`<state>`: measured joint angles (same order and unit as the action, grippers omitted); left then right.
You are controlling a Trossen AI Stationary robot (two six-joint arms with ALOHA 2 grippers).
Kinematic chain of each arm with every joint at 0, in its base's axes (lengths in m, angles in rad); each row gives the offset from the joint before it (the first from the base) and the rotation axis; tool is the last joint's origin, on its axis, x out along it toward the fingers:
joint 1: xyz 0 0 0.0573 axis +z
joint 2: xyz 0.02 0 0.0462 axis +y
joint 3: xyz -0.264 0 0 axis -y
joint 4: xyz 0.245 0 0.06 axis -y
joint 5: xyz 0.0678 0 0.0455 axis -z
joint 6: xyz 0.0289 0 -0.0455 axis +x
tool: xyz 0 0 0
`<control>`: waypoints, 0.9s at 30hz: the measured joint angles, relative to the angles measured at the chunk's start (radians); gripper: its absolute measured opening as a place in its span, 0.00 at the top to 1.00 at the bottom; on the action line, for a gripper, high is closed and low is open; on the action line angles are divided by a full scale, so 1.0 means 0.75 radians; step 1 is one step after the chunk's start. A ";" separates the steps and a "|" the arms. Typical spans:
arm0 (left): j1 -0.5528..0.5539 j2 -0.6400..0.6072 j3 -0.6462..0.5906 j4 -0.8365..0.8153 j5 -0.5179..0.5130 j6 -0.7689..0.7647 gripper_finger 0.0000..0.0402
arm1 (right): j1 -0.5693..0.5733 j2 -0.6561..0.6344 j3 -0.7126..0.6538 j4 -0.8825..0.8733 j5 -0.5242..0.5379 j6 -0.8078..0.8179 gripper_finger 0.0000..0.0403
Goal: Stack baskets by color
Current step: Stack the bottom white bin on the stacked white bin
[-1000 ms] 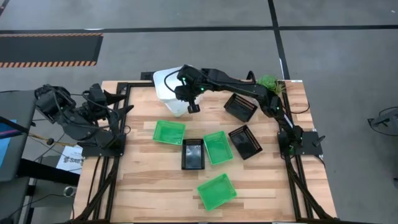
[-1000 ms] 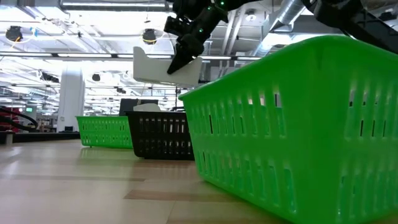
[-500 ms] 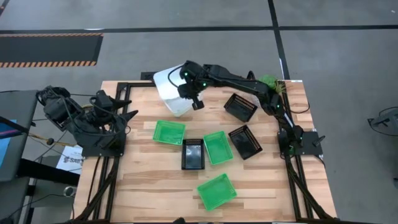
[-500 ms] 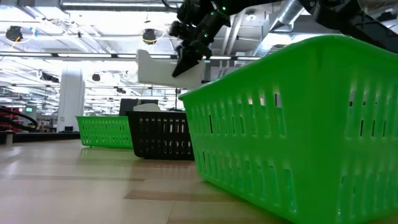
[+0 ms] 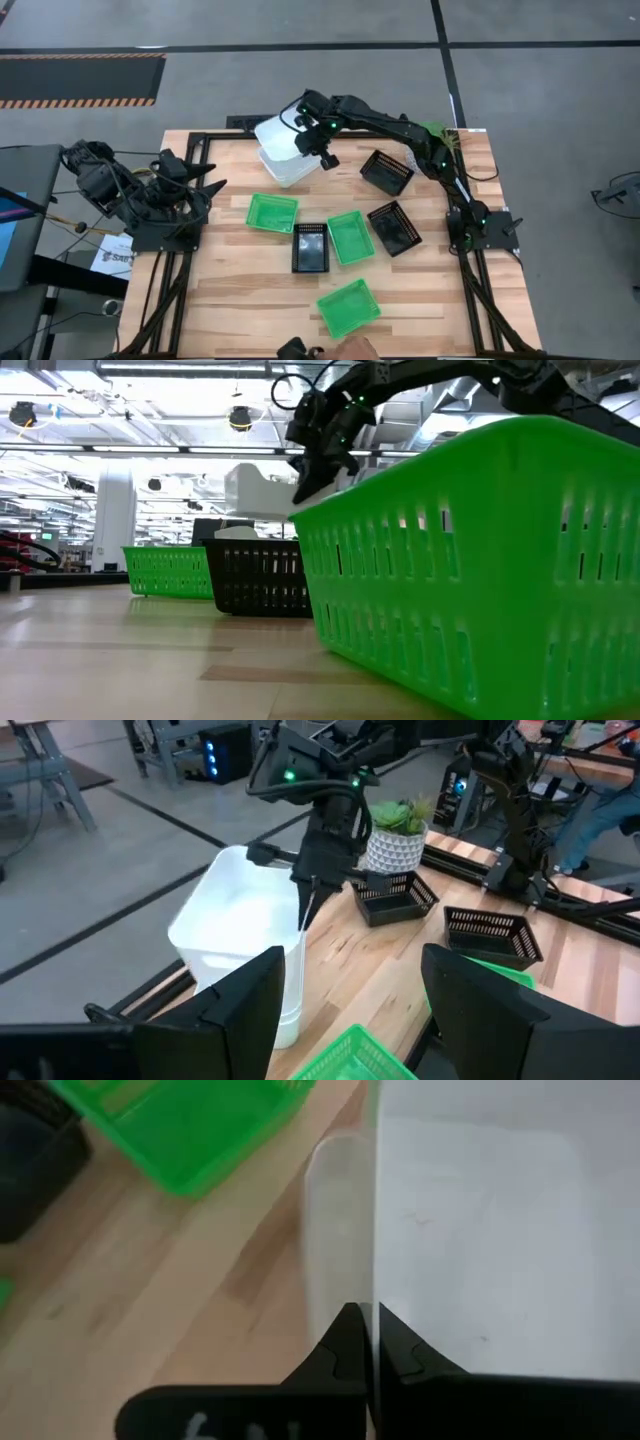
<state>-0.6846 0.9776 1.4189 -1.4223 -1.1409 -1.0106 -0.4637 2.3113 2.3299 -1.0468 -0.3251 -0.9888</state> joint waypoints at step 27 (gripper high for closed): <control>0.000 0.023 0.000 0.001 -0.071 -0.061 0.44 | -0.004 0.047 0.002 -0.032 -0.144 -0.053 0.98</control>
<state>-0.6846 0.9951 1.4189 -1.4216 -1.1938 -1.0561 -0.4664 2.3463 2.3314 -1.0707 -0.4334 -1.0288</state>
